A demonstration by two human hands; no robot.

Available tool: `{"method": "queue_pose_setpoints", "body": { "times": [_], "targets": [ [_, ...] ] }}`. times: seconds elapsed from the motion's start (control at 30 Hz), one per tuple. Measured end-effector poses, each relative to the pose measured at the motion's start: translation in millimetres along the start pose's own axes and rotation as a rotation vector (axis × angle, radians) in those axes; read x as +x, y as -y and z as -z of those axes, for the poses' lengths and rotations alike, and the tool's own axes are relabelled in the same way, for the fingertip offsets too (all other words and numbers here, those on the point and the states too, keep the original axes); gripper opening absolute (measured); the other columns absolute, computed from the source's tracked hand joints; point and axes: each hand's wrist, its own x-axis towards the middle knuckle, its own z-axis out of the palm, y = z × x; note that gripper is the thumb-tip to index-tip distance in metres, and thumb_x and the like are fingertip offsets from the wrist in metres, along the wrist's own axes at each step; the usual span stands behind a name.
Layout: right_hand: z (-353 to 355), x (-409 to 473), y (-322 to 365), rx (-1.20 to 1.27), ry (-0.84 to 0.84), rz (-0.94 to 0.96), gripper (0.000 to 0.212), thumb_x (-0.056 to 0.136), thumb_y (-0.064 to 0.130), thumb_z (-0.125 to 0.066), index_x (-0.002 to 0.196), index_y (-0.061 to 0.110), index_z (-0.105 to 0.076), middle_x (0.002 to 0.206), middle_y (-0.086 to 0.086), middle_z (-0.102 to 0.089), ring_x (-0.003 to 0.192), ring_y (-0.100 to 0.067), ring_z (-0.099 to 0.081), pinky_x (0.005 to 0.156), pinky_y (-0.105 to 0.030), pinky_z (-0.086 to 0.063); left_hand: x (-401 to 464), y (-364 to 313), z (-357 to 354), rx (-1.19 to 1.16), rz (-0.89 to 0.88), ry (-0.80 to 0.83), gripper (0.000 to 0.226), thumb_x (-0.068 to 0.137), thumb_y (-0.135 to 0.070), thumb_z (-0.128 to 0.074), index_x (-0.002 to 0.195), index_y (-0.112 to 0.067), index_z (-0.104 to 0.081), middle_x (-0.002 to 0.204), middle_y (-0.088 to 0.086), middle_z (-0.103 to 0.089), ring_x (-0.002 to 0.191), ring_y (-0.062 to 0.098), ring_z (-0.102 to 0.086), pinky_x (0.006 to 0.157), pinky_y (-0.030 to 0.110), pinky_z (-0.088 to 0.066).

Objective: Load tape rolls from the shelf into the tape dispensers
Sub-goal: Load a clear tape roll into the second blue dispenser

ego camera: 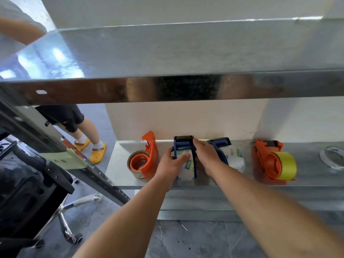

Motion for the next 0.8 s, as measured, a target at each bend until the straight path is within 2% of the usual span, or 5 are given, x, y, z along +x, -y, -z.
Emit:
{"method": "queue_pose_setpoints", "body": {
  "times": [0.17, 0.23, 0.3, 0.4, 0.8],
  "targets": [
    [6, -1, 0, 0.053, 0.056, -0.012, 0.042, 0.101, 0.048, -0.039, 0.128, 0.021, -0.057, 0.113, 0.002, -0.057, 0.093, -0.013, -0.053, 0.078, -0.031, -0.04, 0, -4, 6, 0.059, 0.043, 0.004, 0.063, 0.08, -0.041, -0.079, 0.135, -0.028, -0.053, 0.108, 0.004, -0.074, 0.093, 0.022, -0.074, 0.085, 0.048, -0.06],
    [5, -5, 1, 0.054, 0.073, -0.016, 0.04, 0.099, 0.052, -0.039, 0.117, 0.023, -0.059, 0.108, 0.002, -0.062, 0.095, -0.014, -0.058, 0.085, -0.032, -0.044, 0, -7, 7, 0.118, 0.041, -0.01, 0.06, 0.081, -0.043, -0.077, 0.134, -0.028, -0.053, 0.108, 0.003, -0.073, 0.095, 0.022, -0.072, 0.086, 0.048, -0.059],
    [5, -5, -1, 0.052, 0.089, -0.036, 0.056, 0.093, 0.061, -0.039, 0.123, 0.019, -0.06, 0.123, -0.002, -0.063, 0.11, -0.02, -0.058, 0.101, -0.04, -0.044, -1, -9, 7, 0.18, 0.025, -0.033, 0.055, 0.084, -0.044, -0.075, 0.132, -0.027, -0.055, 0.109, 0.001, -0.072, 0.097, 0.021, -0.071, 0.087, 0.045, -0.059],
    [8, -10, 3, 0.009, 0.08, -0.017, 0.061, 0.095, 0.06, -0.037, 0.142, 0.021, -0.048, 0.142, -0.003, -0.051, 0.129, -0.023, -0.048, 0.111, -0.045, -0.036, -4, -13, 5, 0.307, -0.016, -0.077, 0.046, 0.09, -0.048, -0.066, 0.13, -0.03, -0.054, 0.112, -0.001, -0.07, 0.098, 0.018, -0.067, 0.086, 0.039, -0.058],
    [19, -41, 15, -0.212, -0.005, 0.106, 0.057, 0.097, 0.056, -0.034, 0.14, 0.022, -0.049, 0.141, -0.002, -0.051, 0.126, -0.025, -0.048, 0.107, -0.048, -0.04, -23, -31, 10, 0.431, -0.091, -0.121, 0.047, 0.1, -0.048, -0.046, 0.14, -0.025, -0.049, 0.122, 0.003, -0.063, 0.102, 0.019, -0.061, 0.085, 0.038, -0.055]
  ]
}}
